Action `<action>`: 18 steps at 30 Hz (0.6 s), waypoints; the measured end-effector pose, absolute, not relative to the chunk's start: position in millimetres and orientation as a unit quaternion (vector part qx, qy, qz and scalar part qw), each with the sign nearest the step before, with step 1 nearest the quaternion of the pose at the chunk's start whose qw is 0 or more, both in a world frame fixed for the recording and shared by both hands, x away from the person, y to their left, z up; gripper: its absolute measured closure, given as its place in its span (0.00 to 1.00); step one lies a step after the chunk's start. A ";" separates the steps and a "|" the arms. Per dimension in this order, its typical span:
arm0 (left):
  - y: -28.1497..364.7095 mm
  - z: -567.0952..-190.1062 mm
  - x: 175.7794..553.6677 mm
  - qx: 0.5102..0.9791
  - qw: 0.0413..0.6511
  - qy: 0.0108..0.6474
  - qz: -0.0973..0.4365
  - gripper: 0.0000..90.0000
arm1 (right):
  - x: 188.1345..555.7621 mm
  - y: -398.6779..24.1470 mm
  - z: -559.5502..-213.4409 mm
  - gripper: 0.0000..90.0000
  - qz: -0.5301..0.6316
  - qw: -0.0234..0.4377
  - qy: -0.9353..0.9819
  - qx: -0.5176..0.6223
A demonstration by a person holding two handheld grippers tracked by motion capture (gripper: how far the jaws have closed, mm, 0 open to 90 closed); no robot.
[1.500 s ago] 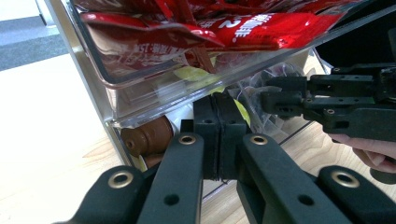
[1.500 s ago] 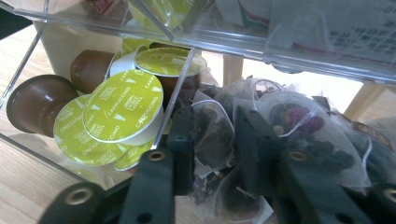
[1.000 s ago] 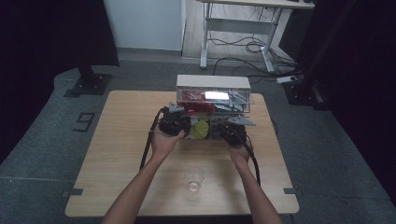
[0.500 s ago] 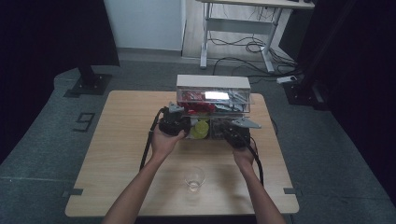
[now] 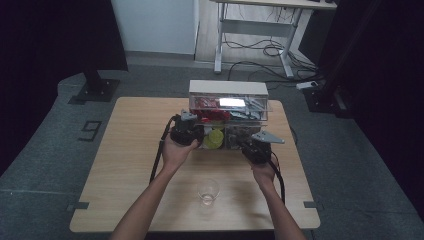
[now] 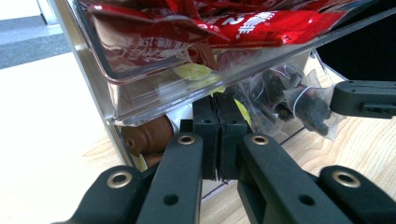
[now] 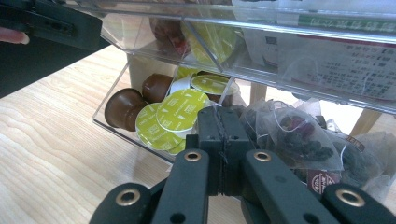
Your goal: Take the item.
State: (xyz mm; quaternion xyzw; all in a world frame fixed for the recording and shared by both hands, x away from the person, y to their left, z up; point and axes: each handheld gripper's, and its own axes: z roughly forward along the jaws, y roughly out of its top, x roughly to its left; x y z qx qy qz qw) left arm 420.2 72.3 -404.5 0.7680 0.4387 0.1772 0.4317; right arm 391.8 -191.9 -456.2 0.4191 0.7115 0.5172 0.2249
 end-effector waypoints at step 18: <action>70.8 -404.4 420.0 0.768 0.431 0.439 0.177 0.98 | 368.7 -197.4 -444.6 0.99 0.545 0.215 0.706 0.398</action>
